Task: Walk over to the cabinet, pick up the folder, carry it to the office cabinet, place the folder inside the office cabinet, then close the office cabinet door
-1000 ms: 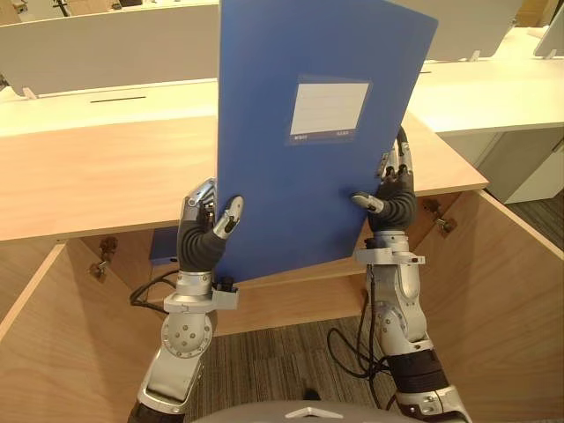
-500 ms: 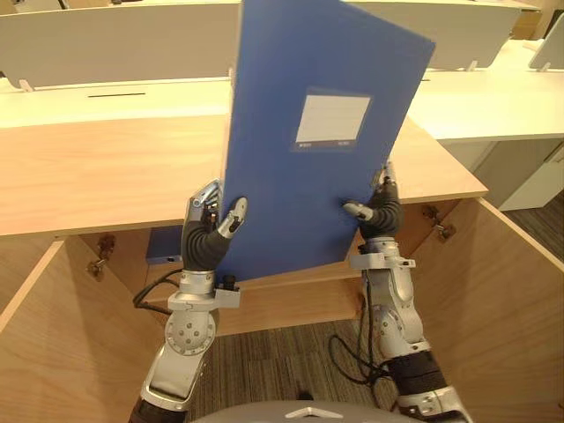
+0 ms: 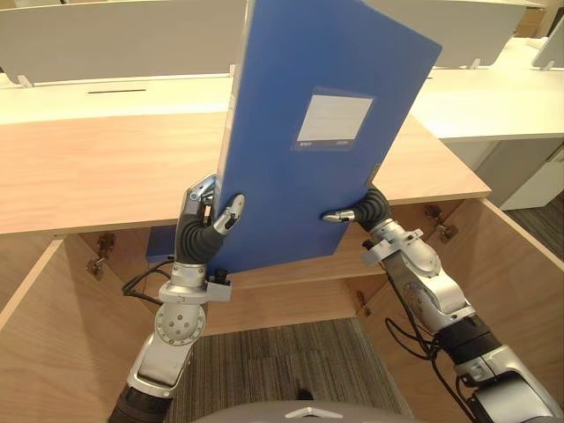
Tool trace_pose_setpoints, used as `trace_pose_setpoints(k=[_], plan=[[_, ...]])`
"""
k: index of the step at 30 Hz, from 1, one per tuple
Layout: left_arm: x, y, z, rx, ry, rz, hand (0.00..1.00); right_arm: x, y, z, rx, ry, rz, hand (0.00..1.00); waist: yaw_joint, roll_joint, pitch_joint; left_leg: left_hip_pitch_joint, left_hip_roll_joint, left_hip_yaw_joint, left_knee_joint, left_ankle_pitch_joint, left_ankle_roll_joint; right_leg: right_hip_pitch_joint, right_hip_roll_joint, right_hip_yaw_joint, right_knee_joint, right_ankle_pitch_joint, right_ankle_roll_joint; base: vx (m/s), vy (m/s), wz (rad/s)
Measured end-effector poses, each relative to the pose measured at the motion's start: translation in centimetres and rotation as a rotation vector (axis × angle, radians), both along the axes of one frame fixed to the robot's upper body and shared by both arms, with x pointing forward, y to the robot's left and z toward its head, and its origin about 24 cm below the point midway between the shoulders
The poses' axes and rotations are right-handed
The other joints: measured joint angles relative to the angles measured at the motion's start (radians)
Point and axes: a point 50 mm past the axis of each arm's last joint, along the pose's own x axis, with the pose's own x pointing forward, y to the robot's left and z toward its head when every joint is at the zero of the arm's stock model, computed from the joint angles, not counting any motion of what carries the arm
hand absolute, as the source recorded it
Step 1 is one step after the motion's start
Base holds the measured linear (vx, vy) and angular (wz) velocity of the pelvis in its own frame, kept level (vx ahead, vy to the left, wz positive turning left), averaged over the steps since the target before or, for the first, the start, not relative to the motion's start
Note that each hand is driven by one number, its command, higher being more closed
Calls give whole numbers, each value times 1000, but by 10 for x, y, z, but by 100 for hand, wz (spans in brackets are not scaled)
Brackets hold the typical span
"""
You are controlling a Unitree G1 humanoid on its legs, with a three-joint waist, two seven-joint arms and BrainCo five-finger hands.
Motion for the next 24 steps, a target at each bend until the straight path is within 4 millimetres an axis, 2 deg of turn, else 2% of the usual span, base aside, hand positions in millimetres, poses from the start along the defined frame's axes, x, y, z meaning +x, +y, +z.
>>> trace_pose_setpoints(k=[3, 6, 7, 10, 16, 24], plan=[[1, 2, 0, 4, 0, 8, 100, 0, 3, 0, 19, -1, 7, 100, 1, 0, 1, -3, 0, 0, 2, -1, 0, -2, 0, 0, 0, 0, 0, -27, -18, 0], [2, 2, -2, -4, 7, 12, 100, 2, 8, 6, 126, -37, -22, 100, -1, 1, 2, -7, 0, -1, 10, -4, 0, -2, 0, -1, 0, 0, 0, -10, -7, 0], [2, 1, -2, -20, 6, 18, 0, 2, 11, 10, 176, -63, -38, 100, -1, 2, 3, -12, 1, -2, 19, -7, 0, -3, 0, -1, 0, 0, 0, 0, 0, 0], [1, 2, 1, -42, -13, 25, 0, -2, 19, 21, 278, -132, -75, 100, 1, 5, 5, -19, 3, -3, 32, -13, 0, -2, -1, -1, 0, 1, -1, -44, -35, 2], [1, 10, 0, -49, -22, 86, 0, -7, 27, 25, 338, -178, -107, 100, 0, 10, 9, -12, 3, -9, 33, -13, 0, 8, -2, -5, 0, 1, -1, -42, -28, 2], [-2, 39, -6, -134, 1, 280, 0, -13, 46, 29, 420, -186, -81, 100, -1, 24, 37, 1, 7, -32, 30, -11, -2, 29, -3, -31, 0, -5, -3, -38, -35, 8]])
